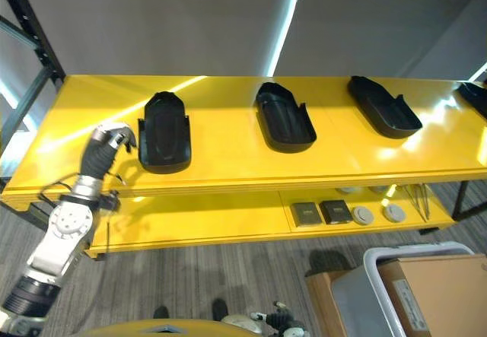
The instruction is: Move parts from the plastic box to the shelf.
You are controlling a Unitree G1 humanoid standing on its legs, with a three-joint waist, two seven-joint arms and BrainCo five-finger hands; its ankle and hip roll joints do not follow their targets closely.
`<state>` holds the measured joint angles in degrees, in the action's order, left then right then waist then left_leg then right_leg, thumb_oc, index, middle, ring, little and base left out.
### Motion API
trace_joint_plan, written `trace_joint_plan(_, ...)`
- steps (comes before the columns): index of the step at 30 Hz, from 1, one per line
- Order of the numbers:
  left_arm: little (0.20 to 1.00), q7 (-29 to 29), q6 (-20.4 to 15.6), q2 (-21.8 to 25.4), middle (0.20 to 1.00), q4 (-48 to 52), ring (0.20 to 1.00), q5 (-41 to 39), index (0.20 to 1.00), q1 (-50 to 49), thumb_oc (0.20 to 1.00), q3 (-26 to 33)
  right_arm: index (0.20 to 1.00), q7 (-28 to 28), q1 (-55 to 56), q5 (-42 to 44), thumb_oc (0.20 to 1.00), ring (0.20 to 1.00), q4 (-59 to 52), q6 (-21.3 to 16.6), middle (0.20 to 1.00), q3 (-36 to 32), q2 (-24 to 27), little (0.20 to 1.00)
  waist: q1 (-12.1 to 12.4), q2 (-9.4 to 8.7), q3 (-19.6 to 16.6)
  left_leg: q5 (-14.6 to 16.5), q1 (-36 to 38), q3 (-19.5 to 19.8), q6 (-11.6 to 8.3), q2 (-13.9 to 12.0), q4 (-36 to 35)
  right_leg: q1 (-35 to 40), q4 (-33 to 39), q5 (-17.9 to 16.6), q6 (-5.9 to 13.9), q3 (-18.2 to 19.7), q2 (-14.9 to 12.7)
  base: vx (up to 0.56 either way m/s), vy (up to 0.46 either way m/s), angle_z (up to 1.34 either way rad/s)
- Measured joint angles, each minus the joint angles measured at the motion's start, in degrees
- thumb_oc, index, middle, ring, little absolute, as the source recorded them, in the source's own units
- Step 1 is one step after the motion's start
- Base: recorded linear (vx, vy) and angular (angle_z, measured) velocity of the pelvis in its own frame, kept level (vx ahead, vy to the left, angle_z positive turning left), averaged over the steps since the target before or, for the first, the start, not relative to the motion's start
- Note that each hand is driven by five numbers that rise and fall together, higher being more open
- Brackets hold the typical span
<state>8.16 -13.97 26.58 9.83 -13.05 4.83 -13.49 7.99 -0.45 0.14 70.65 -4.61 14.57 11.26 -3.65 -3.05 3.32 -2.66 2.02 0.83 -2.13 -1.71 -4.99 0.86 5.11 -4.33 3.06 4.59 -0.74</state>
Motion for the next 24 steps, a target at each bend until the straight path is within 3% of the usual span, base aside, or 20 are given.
trace_joint_plan(7,0.200,-4.4,1.1,-1.1,0.200,-5.0,0.200,-4.4,0.200,0.1,0.200,-5.2,1.000,0.0,-1.9,0.7,1.000,1.000,0.0,-0.1,1.000,1.0,0.4,1.000,-1.2,2.98,-0.9,-0.5,-2.3,-0.9,0.35,0.3,0.0,-2.8,0.0,-0.7,0.63,1.1,-0.2,-0.02,-0.002,-0.08)
trace_joint_plan(12,0.200,-4.6,2.9,-2.4,0.200,-11.6,0.200,-4.8,0.200,1.9,0.200,-5.7,1.000,0.1,-2.6,1.8,1.000,1.000,-0.1,-0.2,1.000,1.0,1.1,1.000,-2.7,4.49,1.2,-1.3,-4.2,-1.5,0.10,0.0,0.0,-5.0,0.0,-1.4,0.51,1.4,0.1,-0.02,-0.010,-0.04)
trace_joint_plan(24,0.200,1.6,3.2,-4.1,0.200,-17.6,0.200,-2.5,0.200,8.7,0.200,-4.5,1.000,0.9,-2.7,1.9,1.000,1.000,0.0,-0.4,1.000,0.5,1.3,1.000,-4.3,4.35,3.6,-1.3,-5.5,-3.8,0.05,-0.2,0.1,-7.2,0.0,-2.0,0.52,3.3,0.3,0.01,-0.010,-0.09)
